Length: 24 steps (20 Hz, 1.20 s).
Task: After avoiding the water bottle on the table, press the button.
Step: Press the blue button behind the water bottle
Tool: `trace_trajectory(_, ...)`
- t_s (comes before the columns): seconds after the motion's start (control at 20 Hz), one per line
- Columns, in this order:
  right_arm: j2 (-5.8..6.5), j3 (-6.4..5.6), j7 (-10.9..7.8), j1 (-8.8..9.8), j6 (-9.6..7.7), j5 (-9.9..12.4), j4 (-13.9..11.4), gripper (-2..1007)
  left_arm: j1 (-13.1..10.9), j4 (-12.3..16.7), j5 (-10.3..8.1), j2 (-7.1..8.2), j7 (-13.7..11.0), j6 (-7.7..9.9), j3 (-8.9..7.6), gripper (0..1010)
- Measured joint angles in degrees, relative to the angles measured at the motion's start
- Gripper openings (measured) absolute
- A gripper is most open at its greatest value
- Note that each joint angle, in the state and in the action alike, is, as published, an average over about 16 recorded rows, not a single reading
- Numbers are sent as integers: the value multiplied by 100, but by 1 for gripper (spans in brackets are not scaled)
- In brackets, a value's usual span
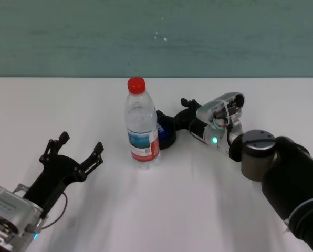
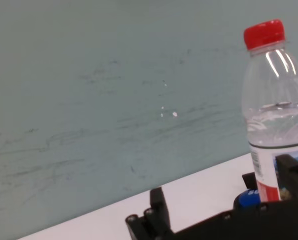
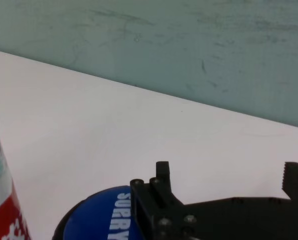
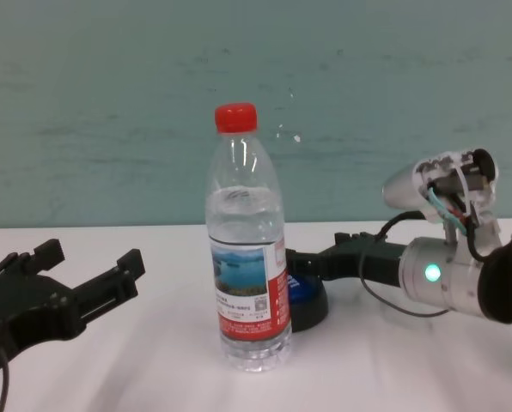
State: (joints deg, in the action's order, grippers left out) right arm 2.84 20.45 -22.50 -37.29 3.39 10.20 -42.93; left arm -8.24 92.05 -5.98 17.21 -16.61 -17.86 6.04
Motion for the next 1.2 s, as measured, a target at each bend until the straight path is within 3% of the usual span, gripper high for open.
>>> trace_trajectory(0.3, -33, -21, -24, -19, 33, 23, 125, 1004, 0, 0, 0, 0, 0, 0, 0, 1010)
trace_trajectory(0.6, -21, -38, 0, 51, 20, 26, 7, 1004, 0, 0, 0, 0, 0, 0, 0, 1010)
trace_trajectory(0.85, 42, -48, 74, 209, -38, 15, -353, 1004, 0, 0, 0, 0, 0, 0, 0, 1010)
trace_trajectory(1.2, 182, -56, 253, 543, -165, -18, -1132, 1004, 0, 0, 0, 0, 0, 0, 0, 1010)
